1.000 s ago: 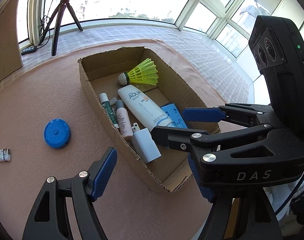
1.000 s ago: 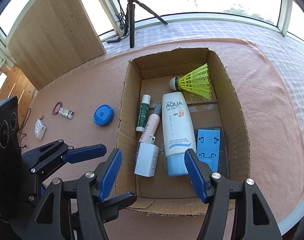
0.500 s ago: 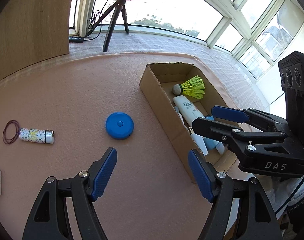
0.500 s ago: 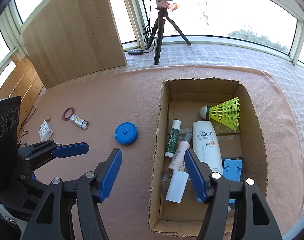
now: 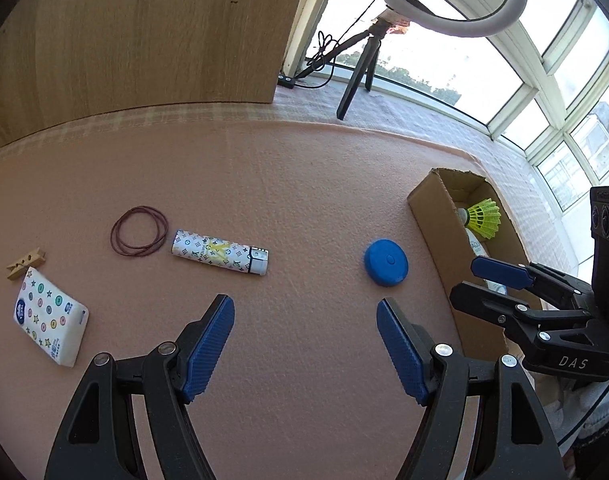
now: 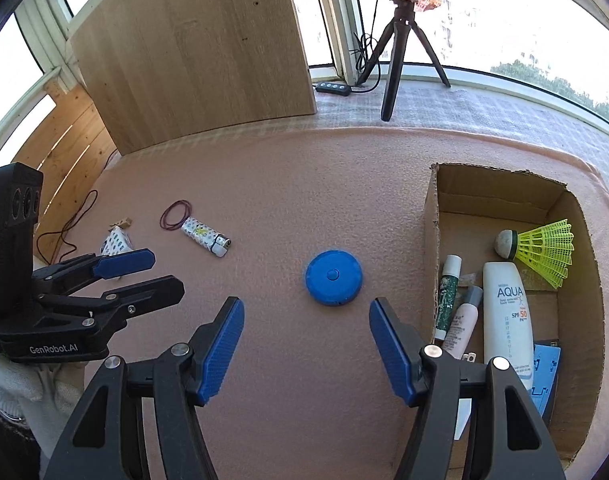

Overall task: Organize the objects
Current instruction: 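Move both tools over the patterned tube and rubber band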

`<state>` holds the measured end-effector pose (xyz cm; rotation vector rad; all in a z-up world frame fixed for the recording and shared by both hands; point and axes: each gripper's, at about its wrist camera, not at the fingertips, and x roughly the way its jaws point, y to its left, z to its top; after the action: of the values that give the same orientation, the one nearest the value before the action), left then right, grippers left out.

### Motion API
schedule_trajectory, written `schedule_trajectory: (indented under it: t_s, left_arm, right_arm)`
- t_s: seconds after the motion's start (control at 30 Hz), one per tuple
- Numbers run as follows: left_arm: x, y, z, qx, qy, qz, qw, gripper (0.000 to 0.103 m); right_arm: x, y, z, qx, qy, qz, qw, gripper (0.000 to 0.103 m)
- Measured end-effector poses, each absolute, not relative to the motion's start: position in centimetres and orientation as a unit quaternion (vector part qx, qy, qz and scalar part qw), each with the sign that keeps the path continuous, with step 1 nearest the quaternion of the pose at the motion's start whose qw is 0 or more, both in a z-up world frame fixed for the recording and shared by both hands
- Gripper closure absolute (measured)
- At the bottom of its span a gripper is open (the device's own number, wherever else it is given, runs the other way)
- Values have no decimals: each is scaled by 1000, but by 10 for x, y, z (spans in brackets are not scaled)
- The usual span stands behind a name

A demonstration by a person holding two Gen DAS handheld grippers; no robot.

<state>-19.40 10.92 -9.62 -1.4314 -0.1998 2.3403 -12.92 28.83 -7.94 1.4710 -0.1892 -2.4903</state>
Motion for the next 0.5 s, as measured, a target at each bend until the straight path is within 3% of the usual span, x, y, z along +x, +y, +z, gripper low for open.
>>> schedule_trajectory:
  t_s: [0.5]
  left_arm:
    - [-203, -32, -114, -509, -128, 849, 68, 26]
  right_arm:
    - [-170, 219, -87, 517, -56, -837, 168, 42]
